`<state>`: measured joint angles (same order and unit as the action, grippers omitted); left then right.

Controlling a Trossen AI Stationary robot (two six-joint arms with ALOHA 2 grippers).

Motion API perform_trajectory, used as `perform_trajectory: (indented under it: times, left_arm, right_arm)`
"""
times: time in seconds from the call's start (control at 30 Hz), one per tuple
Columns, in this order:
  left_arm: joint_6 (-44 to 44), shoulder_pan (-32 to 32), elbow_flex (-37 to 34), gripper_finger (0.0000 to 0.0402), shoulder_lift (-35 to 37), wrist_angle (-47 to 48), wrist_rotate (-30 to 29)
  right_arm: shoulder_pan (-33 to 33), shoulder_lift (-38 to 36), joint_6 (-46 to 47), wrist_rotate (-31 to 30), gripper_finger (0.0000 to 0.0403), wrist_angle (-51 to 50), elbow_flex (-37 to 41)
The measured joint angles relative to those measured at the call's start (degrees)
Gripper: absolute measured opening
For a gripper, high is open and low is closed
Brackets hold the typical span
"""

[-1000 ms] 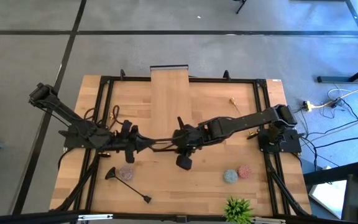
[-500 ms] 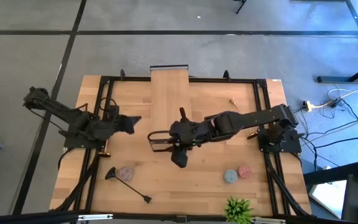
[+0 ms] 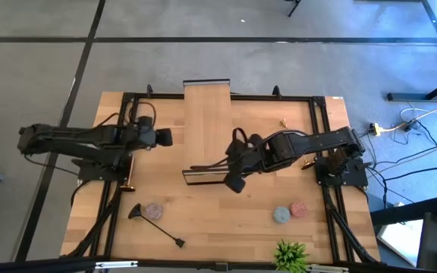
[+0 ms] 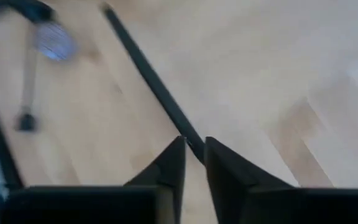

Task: Pick & Place candle stick holders
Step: Adjust the shelf on the table

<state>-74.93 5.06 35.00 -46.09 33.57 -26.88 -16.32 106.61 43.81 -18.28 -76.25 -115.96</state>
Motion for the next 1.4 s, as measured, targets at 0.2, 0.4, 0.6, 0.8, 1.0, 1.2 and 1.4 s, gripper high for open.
perform_trajectory:
  times: [0.2,0.4,0.6,0.8,1.0,1.2,1.4]
  left_arm:
    - [4.3,10.4,0.0,0.0002,-5.7,-10.2,8.4]
    - [6.2,17.5,1.0,0.0002,-12.2,-14.6,14.5]
    - [8.0,19.7,3.1,0.0002,-18.7,-15.0,16.4]
    - [11.3,19.9,7.5,0.0001,-25.0,-15.6,17.6]
    - [14.5,21.0,13.0,0.0001,-30.9,-15.4,19.5]
    - [14.8,20.6,16.6,0.0001,-34.9,-15.4,20.6]
    - [12.6,17.1,16.8,0.0001,-35.1,-13.9,19.4]
  right_arm:
    - [0.0,0.0,6.3,-2.4,0.0005,-12.8,0.0]
    - [-0.2,-1.2,5.7,-3.4,0.0003,-13.1,0.0]
    - [-0.4,-2.8,6.1,-6.6,0.0002,-13.8,0.0]
    - [-0.4,-3.5,4.7,-6.8,0.0001,-13.8,0.0]
    - [-0.6,-3.7,2.6,-6.8,0.0001,-13.8,0.0]
    - [-1.4,-4.3,2.0,-6.8,0.0001,-13.7,0.0]
    - [-2.1,-6.2,2.0,-7.7,0.0,-13.8,0.0]
